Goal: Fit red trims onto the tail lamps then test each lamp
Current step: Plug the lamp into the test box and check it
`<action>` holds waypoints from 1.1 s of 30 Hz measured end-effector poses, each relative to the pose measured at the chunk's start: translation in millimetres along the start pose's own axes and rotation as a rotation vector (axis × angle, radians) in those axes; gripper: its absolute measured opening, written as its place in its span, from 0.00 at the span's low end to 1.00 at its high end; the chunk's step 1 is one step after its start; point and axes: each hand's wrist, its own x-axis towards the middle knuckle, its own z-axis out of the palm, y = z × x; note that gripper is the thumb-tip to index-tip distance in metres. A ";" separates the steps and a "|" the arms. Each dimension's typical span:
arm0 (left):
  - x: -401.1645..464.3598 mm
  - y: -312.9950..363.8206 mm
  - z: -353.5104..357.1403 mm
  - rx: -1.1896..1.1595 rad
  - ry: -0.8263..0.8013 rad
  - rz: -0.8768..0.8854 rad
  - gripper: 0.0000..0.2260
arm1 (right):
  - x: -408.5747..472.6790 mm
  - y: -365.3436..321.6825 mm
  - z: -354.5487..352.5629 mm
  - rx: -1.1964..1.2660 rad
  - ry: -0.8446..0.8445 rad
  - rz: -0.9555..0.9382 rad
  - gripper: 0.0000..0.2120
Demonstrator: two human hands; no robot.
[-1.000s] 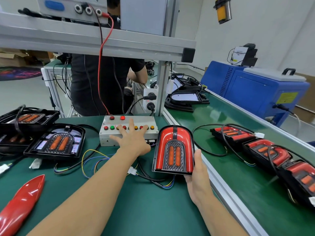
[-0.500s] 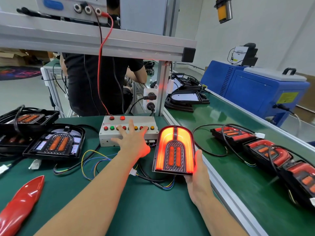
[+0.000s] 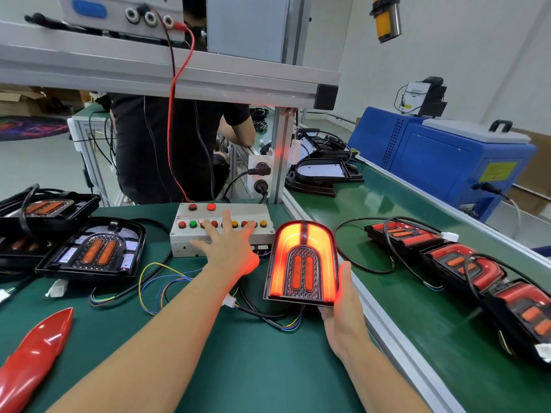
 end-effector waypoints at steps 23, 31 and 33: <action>4.7 0.8 -4.2 0.192 0.112 0.136 0.29 | 2.6 0.4 -1.3 0.017 -0.006 0.009 0.24; 5.6 -0.7 -4.2 0.190 0.110 0.140 0.29 | 0.7 -0.7 -0.7 0.023 0.016 0.022 0.24; 6.3 -1.5 -3.5 0.191 0.111 0.145 0.29 | 0.4 -1.4 0.2 0.024 0.024 0.025 0.24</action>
